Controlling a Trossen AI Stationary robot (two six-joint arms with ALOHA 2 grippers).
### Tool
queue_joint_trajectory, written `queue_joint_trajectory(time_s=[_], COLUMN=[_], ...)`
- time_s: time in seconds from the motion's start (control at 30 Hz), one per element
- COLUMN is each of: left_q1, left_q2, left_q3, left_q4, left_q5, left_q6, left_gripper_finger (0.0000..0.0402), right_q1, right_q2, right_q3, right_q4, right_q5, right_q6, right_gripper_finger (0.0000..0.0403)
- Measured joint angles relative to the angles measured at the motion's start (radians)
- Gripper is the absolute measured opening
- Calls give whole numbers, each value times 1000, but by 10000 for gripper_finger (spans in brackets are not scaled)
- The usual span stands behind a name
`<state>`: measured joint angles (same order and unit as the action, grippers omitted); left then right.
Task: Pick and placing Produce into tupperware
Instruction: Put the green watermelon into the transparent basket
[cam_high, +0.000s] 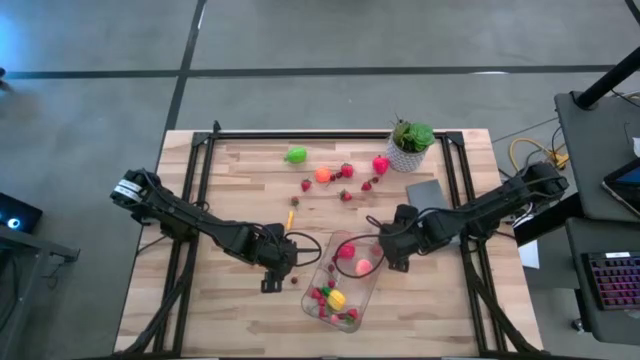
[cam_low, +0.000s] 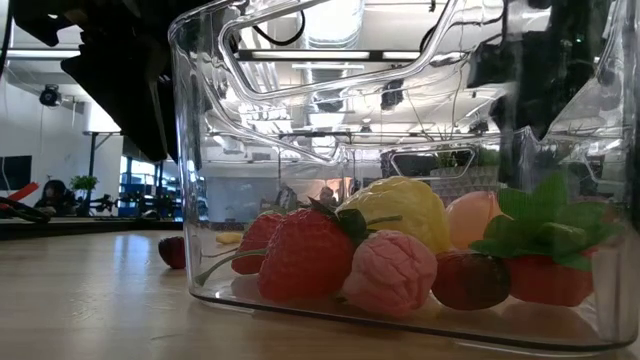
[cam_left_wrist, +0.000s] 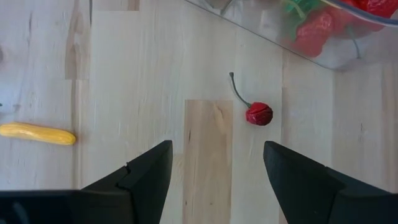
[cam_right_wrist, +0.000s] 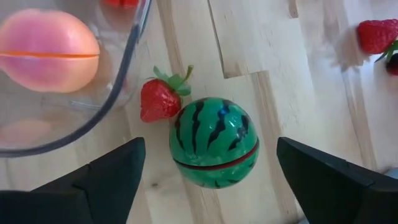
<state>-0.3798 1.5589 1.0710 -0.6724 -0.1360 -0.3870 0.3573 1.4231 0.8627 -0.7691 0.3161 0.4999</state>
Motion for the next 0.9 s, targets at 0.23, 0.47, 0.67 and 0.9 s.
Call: queue_joint_trajectory(time_s=[0.23,0.47,0.67,0.9], left_q1=[0,0,0,0], left_q2=[0,0,0,0], left_q3=[0,-1,-12,-14], left_q4=[0,1,8,8], left_q5=[0,0,1,2], left_q6=[0,0,0,0], left_gripper_finger=[238,238,238,238], right_q1=[0,-5,-56,-103], right_q2=[0,6,6,6], right_q3=[0,-37,-62,-84], right_q4=[0,41,100,109], right_q5=[-18,-108,-107,-116], right_q6=[-15,-152,-214,-278], right_gripper_finger=[385,386,386,386])
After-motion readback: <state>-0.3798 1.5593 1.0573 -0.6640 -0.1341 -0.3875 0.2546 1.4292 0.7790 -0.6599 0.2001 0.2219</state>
